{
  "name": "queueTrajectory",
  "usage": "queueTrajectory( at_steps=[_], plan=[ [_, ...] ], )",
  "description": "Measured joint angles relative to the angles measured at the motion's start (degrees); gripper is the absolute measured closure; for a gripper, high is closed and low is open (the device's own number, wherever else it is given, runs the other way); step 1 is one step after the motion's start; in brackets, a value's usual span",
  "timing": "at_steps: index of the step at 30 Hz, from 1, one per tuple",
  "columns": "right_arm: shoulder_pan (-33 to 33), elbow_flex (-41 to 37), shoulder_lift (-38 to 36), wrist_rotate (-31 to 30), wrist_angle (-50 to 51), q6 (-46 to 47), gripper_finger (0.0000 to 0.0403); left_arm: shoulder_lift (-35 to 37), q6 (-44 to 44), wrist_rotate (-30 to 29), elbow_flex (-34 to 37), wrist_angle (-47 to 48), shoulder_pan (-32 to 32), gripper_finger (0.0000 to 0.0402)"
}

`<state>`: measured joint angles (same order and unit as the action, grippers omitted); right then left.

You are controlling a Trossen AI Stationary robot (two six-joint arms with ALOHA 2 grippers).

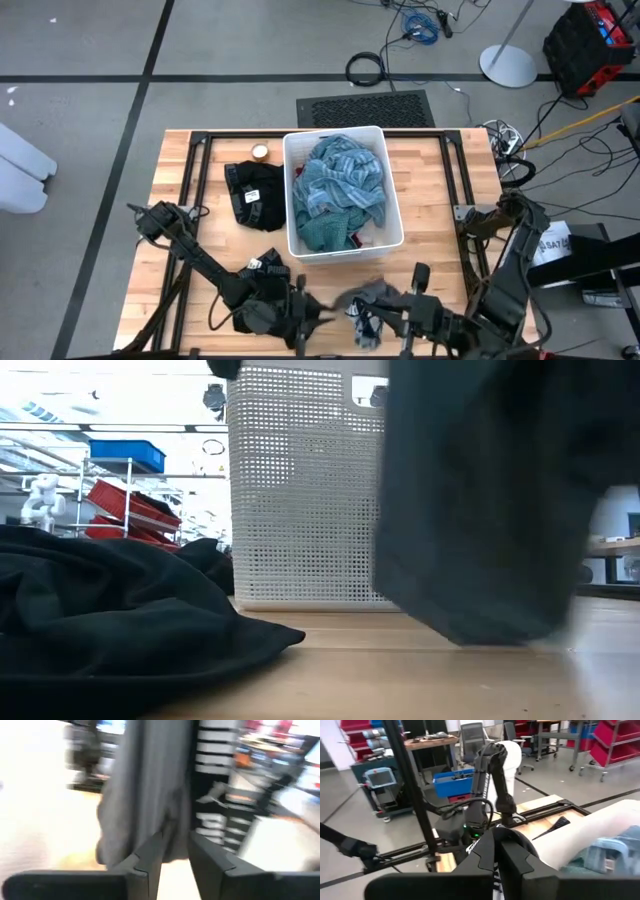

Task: Sort clothes
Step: Put gray boxer into the laundry bin

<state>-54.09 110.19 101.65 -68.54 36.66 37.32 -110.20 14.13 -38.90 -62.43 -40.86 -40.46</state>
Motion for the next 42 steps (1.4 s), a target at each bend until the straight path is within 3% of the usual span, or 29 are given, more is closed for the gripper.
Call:
queueTrajectory(
  at_steps=[2, 6, 15, 23, 30, 32, 36, 39, 42],
  plan=[
    [-0.5, 0.0, 0.0, -1.6, 2.6, 2.1, 0.0403, 0.0, -0.7, 5.8, 0.0, -0.1, 0.0, 0.0311],
    [-0.8, 0.0, -0.2, -3.7, 8.8, 9.1, 0.0403, 0.0, -2.1, 9.3, 0.0, 0.8, -0.8, 0.031],
    [-0.3, 0.0, -0.1, -3.4, 27.0, 30.6, 0.0403, -1.2, -2.8, 9.5, 0.0, 9.1, -2.5, 0.0255],
    [-0.4, 0.0, 2.7, -0.7, 35.4, 43.0, 0.0403, -10.0, 1.0, 8.7, -1.2, 6.8, -1.2, 0.0183],
    [-0.4, 0.0, 3.5, 1.4, 35.6, 43.7, 0.0403, -12.6, -5.8, 3.1, -4.8, 7.7, -1.2, 0.0158],
    [-0.4, 0.0, 3.5, 1.4, 35.5, 43.7, 0.0403, -12.2, -7.3, -1.2, -5.7, 8.6, -1.2, 0.0158],
    [-0.4, 0.0, 3.4, 2.2, 35.6, 43.5, 0.0403, -12.1, -8.3, -7.2, -9.1, 17.8, -1.2, 0.0158],
    [-0.5, 0.0, 3.4, 2.9, 35.6, 43.2, 0.0403, -12.1, -3.1, -11.8, -12.0, 27.5, -1.3, 0.0158],
    [-0.8, 0.0, 3.4, 2.9, 35.6, 43.1, 0.0403, -12.1, 1.4, -12.7, -13.8, 32.8, -0.9, 0.0158]
  ],
)
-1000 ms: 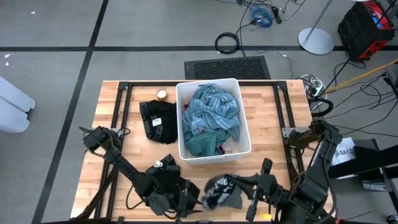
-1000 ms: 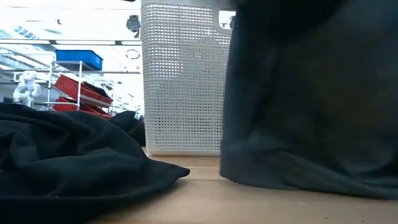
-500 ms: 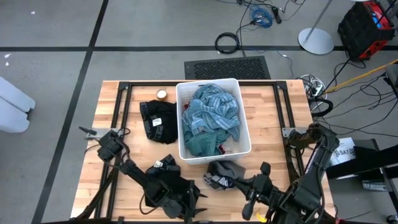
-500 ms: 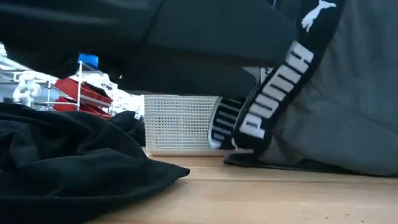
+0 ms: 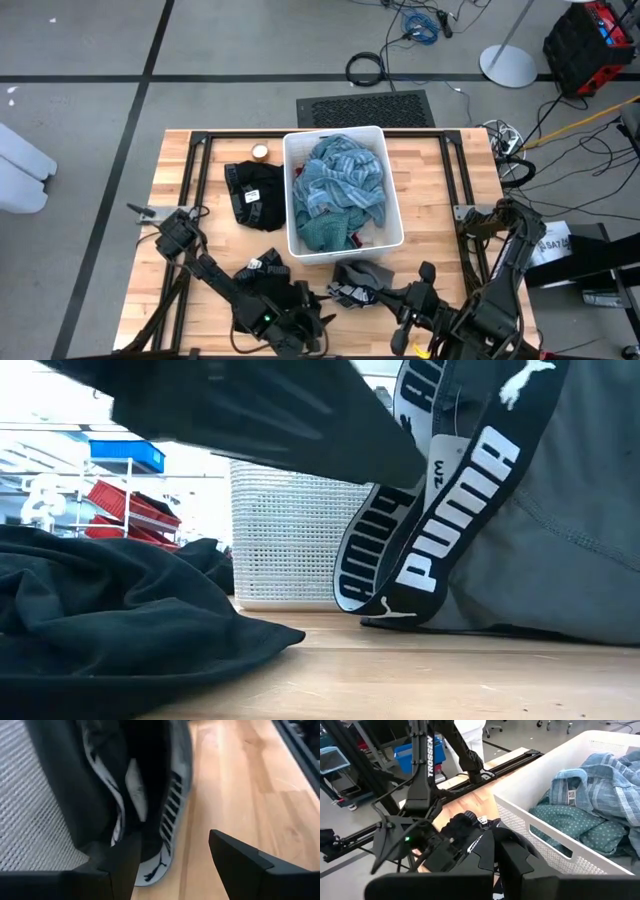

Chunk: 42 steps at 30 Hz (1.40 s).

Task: Sort clothes
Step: Put gray boxer into the laundry bin

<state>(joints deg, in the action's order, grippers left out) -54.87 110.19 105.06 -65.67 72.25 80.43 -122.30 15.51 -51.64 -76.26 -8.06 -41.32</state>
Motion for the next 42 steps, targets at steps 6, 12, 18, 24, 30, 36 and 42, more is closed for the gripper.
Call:
queueTrajectory(
  at_steps=[6, 12, 18, 24, 30, 36, 42],
  plan=[
    [-0.4, 0.0, 0.0, 0.0, 0.0, -0.3, 0.0403, 0.0, 7.2, -1.1, -0.8, 4.5, 1.5, 0.0158],
    [-1.1, 0.0, 0.0, 0.0, 0.1, -0.4, 0.0403, 0.0, 12.5, -0.9, -0.8, 8.9, 3.0, 0.0158],
    [-1.2, 0.0, 0.0, 0.0, 0.5, -0.6, 0.0403, 0.0, 7.9, 10.3, -0.8, 8.8, 5.0, 0.0158],
    [-1.1, 0.0, 0.0, 0.0, 0.6, -0.6, 0.0403, 0.0, 4.8, 16.1, -0.8, 8.6, 6.4, 0.0158],
    [-1.1, 0.0, 0.0, 0.0, 0.6, -0.6, 0.0403, 0.0, 5.1, 22.0, -0.8, 6.8, 7.3, 0.0158],
    [-1.1, 0.0, 0.0, 0.0, 1.5, 0.3, 0.0403, 0.0, 3.7, 26.0, -0.7, 4.8, 7.2, 0.0158],
    [-1.0, 0.0, 0.0, 0.0, 2.6, 2.0, 0.0403, 0.0, 6.6, 26.6, -0.7, 2.0, 7.2, 0.0158]
  ],
)
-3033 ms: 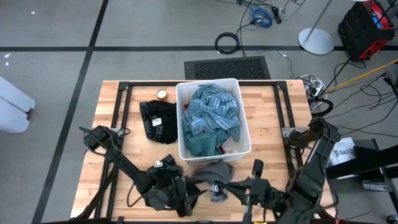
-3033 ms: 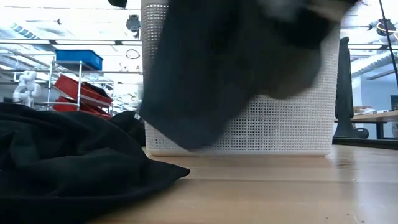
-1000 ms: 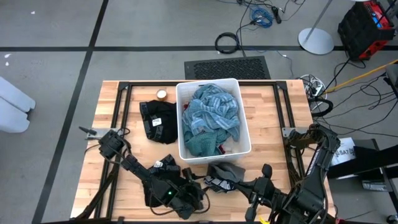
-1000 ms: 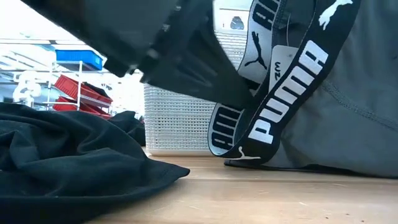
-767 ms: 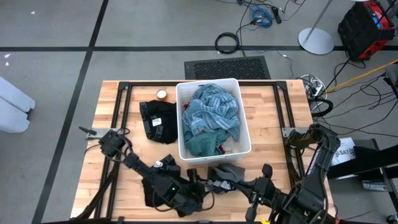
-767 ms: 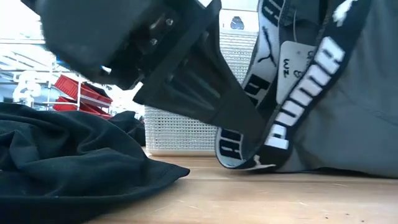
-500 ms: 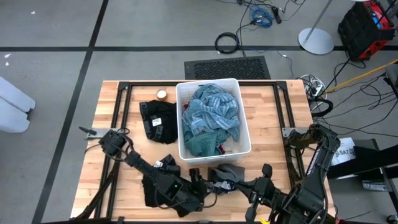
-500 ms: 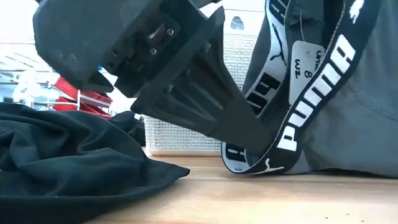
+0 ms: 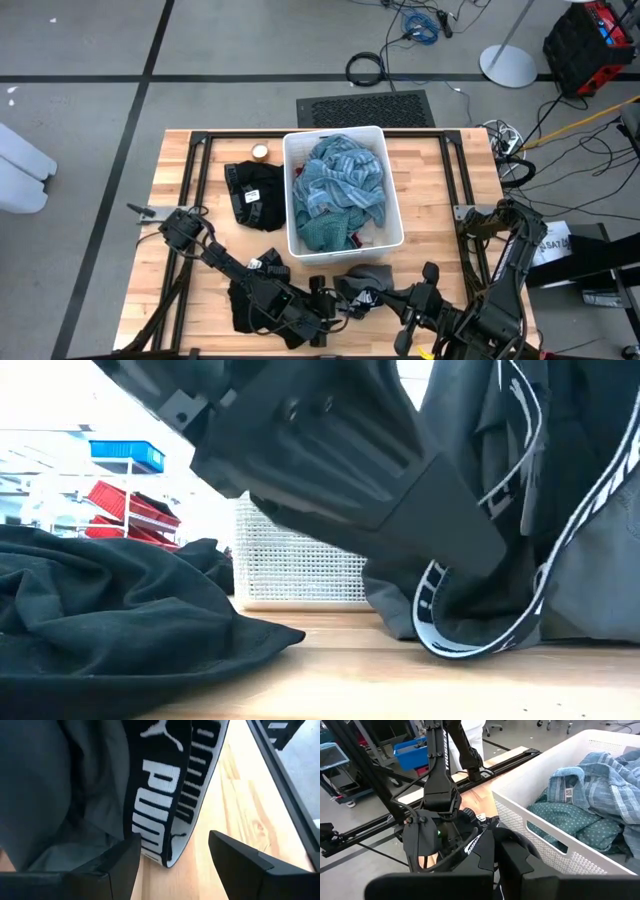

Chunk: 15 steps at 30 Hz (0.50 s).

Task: Sort clothes
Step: Put gray boxer into the laundry bin

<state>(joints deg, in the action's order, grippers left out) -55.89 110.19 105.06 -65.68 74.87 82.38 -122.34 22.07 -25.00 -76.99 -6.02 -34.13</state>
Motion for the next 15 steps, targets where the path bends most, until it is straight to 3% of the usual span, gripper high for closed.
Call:
queueTrajectory(
  at_steps=[15],
  plan=[
    [0.4, 0.0, 0.0, 0.0, 0.2, 1.0, 0.0403, 0.0, 5.9, -2.0, 0.0, 1.0, 3.5, 0.0158]
  ],
)
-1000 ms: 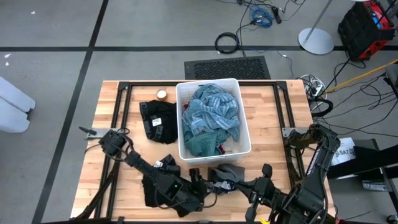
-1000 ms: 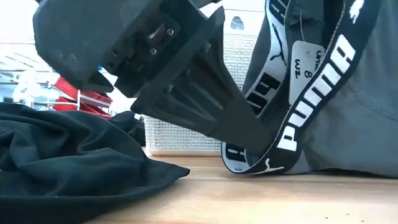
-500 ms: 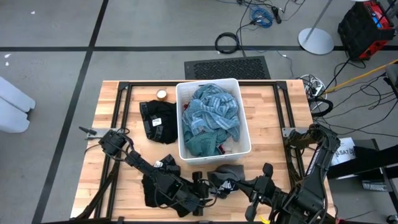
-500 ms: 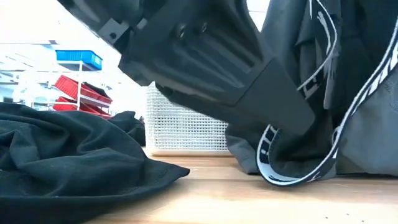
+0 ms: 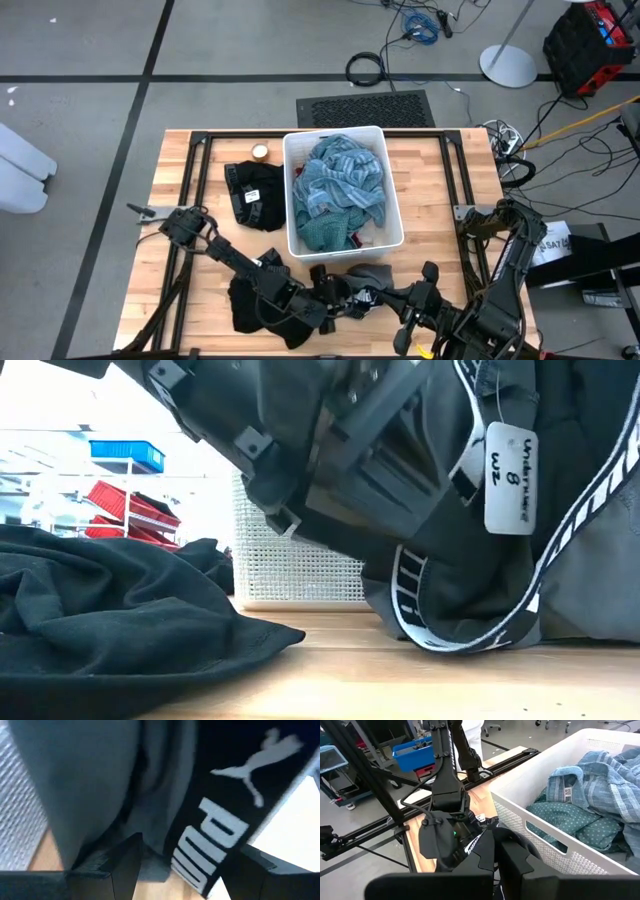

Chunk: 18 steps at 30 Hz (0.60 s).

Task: Sort clothes
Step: Put gray boxer into the laundry bin

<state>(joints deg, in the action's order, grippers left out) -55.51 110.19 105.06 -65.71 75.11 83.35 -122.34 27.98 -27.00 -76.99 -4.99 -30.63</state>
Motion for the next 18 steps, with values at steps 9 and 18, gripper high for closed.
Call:
queueTrajectory(
  at_steps=[9, 18],
  plan=[
    [0.0, 0.0, 0.0, 10.1, 3.7, -1.4, 0.0403, 0.0, 4.5, 2.8, 0.0, 7.0, -0.3, 0.0329],
    [-1.1, -6.5, -0.2, 17.1, 13.4, 8.9, 0.0403, 1.3, 4.3, 16.3, 0.0, 7.8, -0.8, 0.0396]
  ],
)
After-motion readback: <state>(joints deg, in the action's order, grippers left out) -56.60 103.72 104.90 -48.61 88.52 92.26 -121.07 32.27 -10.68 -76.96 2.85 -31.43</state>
